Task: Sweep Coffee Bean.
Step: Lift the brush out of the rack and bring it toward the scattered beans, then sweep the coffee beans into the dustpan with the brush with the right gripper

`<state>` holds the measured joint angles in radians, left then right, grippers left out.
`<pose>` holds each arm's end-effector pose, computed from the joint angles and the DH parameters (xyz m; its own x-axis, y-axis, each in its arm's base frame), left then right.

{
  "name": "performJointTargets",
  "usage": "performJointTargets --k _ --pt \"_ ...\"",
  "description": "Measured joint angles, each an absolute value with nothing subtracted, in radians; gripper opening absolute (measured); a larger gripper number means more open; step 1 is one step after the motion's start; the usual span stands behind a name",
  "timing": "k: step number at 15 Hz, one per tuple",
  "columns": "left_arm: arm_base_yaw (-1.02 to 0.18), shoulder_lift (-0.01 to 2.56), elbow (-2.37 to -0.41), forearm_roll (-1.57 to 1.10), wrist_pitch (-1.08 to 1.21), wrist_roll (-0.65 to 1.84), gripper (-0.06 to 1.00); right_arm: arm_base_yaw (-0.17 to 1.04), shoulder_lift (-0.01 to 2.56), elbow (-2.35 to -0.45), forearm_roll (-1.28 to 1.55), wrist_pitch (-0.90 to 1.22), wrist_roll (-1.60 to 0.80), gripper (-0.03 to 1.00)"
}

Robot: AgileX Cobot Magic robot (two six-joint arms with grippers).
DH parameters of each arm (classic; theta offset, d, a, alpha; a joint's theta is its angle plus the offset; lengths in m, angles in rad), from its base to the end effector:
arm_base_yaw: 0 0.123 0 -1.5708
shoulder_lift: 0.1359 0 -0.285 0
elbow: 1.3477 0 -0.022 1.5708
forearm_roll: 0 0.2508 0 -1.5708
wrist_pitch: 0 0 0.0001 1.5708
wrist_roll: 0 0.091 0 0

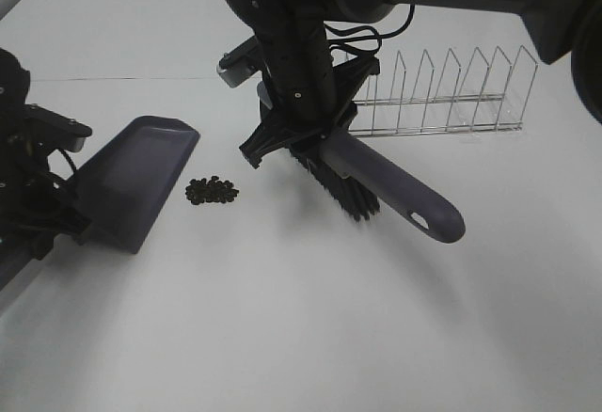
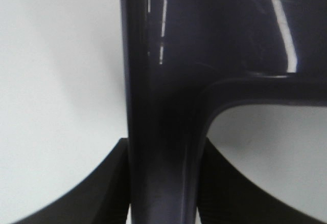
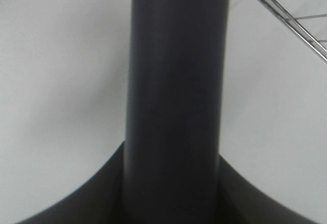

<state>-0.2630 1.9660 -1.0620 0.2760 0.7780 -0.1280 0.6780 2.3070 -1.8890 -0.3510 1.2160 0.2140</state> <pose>0.3247 -0.0694 0.1117 -0.9450 0.3266 0.0183 0.3240 0.9267 0.1904 0.3816 0.2696 0.1596 -0.8260 -0.5590 -0.0729 -0.5122 0.7982 -0.3169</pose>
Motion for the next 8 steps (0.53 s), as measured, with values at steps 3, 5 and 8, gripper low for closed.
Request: performJointTargets --k 3,5,8 --pt "-0.335 1.997 -1.092 0.268 0.782 -0.146 0.33 0.678 2.318 -1.891 -0.392 1.218 0.214 0.26" --pt "-0.337 1.998 -1.092 0.268 0.787 -0.158 0.33 0.678 2.318 -1.892 -0.421 1.218 0.214 0.26" --pt "-0.337 1.998 -1.092 0.268 0.808 -0.161 0.33 0.678 2.328 -1.895 -0.44 1.219 0.214 0.26"
